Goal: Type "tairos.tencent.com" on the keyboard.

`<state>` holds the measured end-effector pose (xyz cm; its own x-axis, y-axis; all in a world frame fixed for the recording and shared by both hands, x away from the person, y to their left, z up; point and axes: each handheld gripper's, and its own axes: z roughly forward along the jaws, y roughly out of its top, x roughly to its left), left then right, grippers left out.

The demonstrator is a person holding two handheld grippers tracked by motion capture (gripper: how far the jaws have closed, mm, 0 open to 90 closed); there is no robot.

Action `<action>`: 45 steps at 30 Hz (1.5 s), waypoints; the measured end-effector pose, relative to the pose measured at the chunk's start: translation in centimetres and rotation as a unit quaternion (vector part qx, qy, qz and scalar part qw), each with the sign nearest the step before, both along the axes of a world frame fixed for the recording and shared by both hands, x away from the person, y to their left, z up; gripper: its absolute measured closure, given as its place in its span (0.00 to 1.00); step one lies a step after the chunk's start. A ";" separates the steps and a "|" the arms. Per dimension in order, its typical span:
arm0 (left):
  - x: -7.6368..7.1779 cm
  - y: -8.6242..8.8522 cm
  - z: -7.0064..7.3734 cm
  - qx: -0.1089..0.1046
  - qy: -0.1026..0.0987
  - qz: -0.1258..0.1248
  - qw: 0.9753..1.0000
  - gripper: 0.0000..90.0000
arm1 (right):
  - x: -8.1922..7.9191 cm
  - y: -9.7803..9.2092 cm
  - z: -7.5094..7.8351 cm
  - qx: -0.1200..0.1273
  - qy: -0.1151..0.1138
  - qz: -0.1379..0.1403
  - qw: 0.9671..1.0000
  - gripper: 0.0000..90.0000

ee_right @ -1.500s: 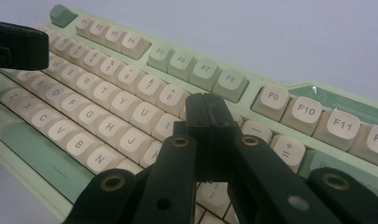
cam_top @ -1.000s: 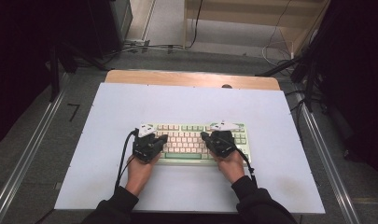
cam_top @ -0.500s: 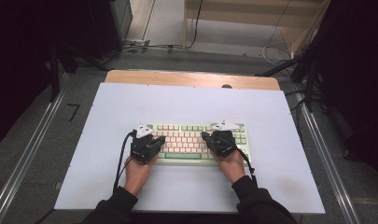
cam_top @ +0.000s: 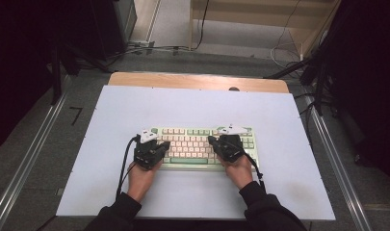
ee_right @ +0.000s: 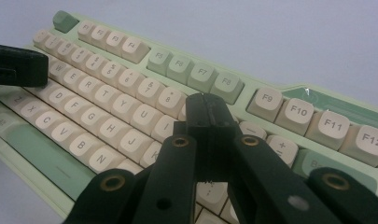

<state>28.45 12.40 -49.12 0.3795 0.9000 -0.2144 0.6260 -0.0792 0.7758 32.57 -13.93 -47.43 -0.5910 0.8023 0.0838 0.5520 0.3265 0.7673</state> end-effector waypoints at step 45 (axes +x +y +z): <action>0.0 0.8 0.1 -0.020 -0.014 0.017 1.000 1.00 | -0.7 -0.5 0.3 0.004 -0.002 0.004 1.000 0.97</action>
